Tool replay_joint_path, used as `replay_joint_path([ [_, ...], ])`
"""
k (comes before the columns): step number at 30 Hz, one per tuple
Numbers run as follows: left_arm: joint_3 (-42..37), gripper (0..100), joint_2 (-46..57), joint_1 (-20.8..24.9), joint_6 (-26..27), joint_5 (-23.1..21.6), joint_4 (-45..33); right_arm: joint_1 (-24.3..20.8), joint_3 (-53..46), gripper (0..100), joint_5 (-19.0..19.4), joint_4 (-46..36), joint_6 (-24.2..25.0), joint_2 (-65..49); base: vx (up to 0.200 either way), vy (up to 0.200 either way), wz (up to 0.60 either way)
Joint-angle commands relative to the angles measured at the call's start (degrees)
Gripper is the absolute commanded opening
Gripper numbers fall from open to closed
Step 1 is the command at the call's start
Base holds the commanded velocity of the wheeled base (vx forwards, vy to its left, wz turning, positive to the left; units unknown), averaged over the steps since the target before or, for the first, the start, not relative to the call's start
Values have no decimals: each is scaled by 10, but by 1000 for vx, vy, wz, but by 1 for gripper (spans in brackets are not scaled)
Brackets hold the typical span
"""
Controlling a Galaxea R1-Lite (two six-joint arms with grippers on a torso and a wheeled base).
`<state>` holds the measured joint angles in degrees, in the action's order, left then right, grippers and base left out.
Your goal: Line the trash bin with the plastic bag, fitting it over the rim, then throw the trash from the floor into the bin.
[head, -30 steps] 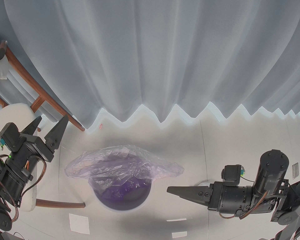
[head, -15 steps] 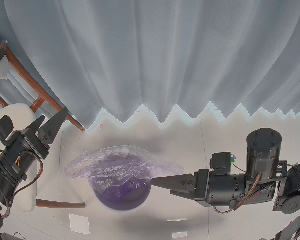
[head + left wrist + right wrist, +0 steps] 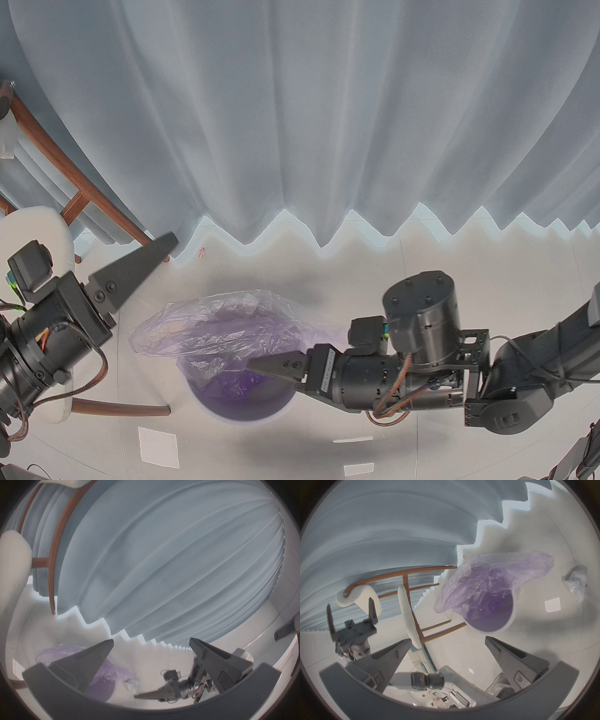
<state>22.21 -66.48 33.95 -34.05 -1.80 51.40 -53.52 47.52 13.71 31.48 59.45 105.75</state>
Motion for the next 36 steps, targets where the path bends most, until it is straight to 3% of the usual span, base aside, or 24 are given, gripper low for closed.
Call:
replay_joint_path([
  [1,-23,100,-4,11,2,-10,-7,-1,57,100,-4,0,28,74,0,0,0],
  [5,-14,100,-4,-18,43,-10,-11,-1,83,100,-4,3,45,109,0,0,0],
  [19,-53,100,-3,-20,133,-6,-11,0,92,100,-4,31,45,178,0,0,0],
  [36,-56,100,1,-31,152,-6,-11,11,126,100,-5,33,47,204,0,0,0],
])
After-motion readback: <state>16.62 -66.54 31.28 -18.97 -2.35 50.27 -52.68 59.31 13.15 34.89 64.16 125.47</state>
